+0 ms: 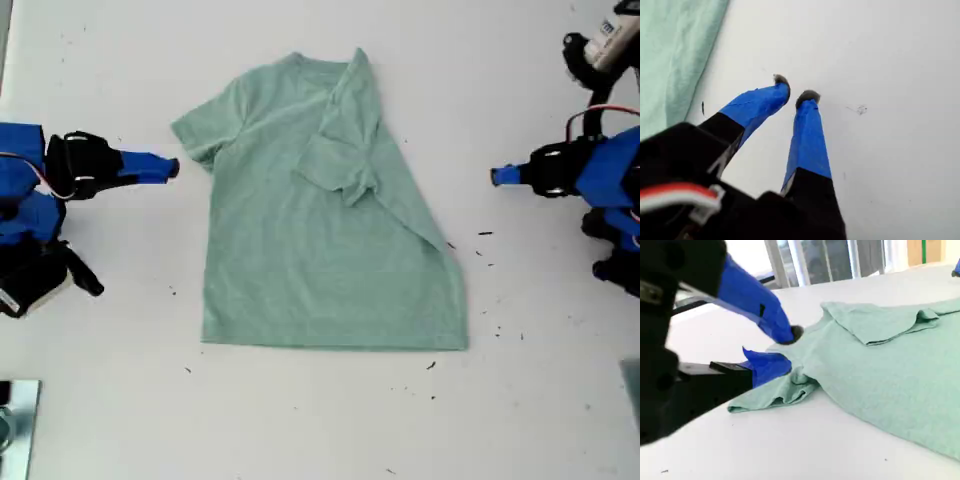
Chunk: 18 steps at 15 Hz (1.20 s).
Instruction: Fold t shirt
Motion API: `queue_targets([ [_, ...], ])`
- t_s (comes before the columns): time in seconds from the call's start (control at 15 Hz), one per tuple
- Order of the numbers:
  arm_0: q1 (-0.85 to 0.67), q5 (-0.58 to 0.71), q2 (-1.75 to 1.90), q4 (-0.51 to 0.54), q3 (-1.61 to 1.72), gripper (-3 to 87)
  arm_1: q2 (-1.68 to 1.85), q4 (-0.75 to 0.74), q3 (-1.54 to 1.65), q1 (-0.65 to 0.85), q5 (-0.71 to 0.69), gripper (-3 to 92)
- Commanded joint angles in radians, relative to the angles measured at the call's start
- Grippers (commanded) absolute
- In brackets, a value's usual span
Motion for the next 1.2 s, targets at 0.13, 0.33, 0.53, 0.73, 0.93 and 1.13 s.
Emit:
queue_targets([
  [0.13, 0.110, 0.006, 0.006, -0.008, -0.015, -0.1, 0.014, 0.003, 0.063, 0.054, 0.195, 5.9],
  [0.33, 0.160, -0.052, 0.006, 0.006, -0.017, 0.7, 0.014, 0.025, 0.051, 0.003, 0.529, 6.2],
  [0.53, 0.169, -0.123, 0.006, 0.023, -0.084, -0.1, 0.015, 0.014, 0.031, -0.089, 0.509, 2.2],
  [0.73, 0.178, -0.178, -0.308, 0.066, -0.388, -0.2, 0.015, 0.021, 0.040, -0.114, 0.535, 2.2],
  [0.93, 0.097, -0.087, -0.839, 0.295, -0.881, -0.2, 0.015, 0.017, 0.034, -0.126, 0.540, 2.2],
  [1.13, -0.127, 0.183, -1.264, 0.528, -1.335, -0.2, 0.015, 0.003, 0.038, -0.149, 0.548, 2.2],
])
